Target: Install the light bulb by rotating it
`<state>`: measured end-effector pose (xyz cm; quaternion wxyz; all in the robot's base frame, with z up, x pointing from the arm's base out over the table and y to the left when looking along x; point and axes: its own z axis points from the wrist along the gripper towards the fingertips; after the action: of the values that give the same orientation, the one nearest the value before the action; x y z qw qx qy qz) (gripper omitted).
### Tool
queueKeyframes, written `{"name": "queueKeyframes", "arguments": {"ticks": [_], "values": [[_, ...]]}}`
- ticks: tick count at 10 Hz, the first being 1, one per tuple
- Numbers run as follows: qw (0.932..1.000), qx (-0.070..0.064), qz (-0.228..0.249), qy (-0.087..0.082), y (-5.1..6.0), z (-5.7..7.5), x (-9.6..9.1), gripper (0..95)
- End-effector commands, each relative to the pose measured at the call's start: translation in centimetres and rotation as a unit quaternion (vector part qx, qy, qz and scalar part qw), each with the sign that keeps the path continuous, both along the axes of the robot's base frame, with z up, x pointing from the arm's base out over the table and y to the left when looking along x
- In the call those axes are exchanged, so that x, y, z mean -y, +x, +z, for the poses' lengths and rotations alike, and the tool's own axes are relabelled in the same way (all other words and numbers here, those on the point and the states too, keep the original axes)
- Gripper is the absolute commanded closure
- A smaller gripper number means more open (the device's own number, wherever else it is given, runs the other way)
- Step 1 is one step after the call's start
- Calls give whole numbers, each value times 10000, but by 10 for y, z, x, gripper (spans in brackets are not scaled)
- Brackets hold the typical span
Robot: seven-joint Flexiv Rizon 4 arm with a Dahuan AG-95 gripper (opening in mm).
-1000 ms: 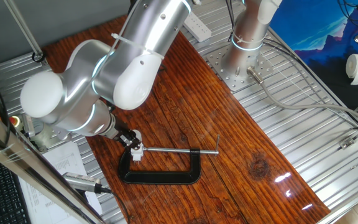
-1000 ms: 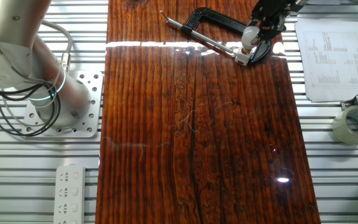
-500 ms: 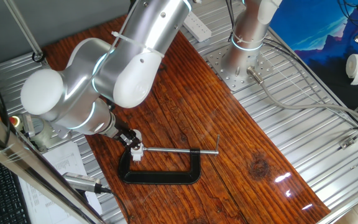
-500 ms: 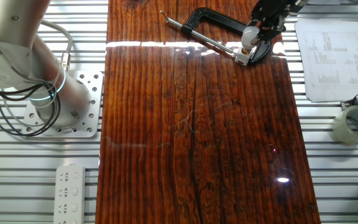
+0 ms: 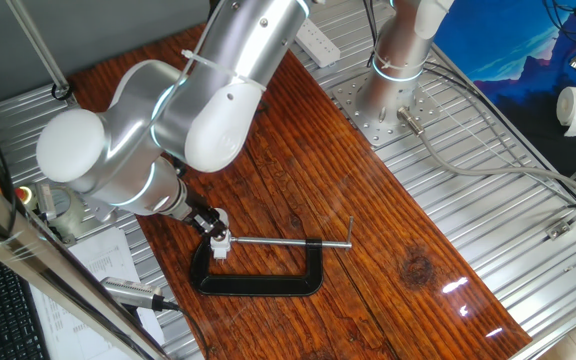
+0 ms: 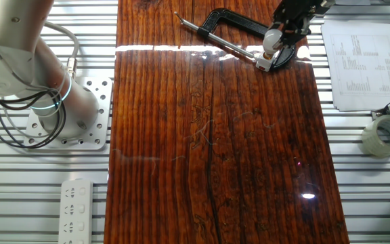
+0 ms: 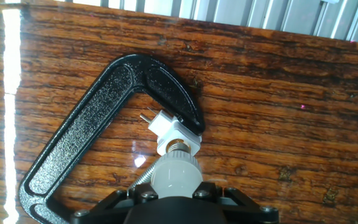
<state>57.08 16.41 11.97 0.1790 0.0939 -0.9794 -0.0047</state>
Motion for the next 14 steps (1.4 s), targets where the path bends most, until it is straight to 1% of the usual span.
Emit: {"name": "queueKeyframes", "arguments": {"ticks": [1,5,7,9,11,12,13,14], "values": [[10000,0,-6,10,1,-1,0,950],[10000,7,2,16,1,-1,0,950],[10000,-38,-4,1,1,-1,0,950],[9999,-38,100,41,1,-1,0,950],[9998,119,142,71,1,-1,0,950],[9997,173,178,77,1,-1,0,950],[9995,185,236,107,1,-1,0,950],[9994,157,278,129,1,-1,0,950]]}}
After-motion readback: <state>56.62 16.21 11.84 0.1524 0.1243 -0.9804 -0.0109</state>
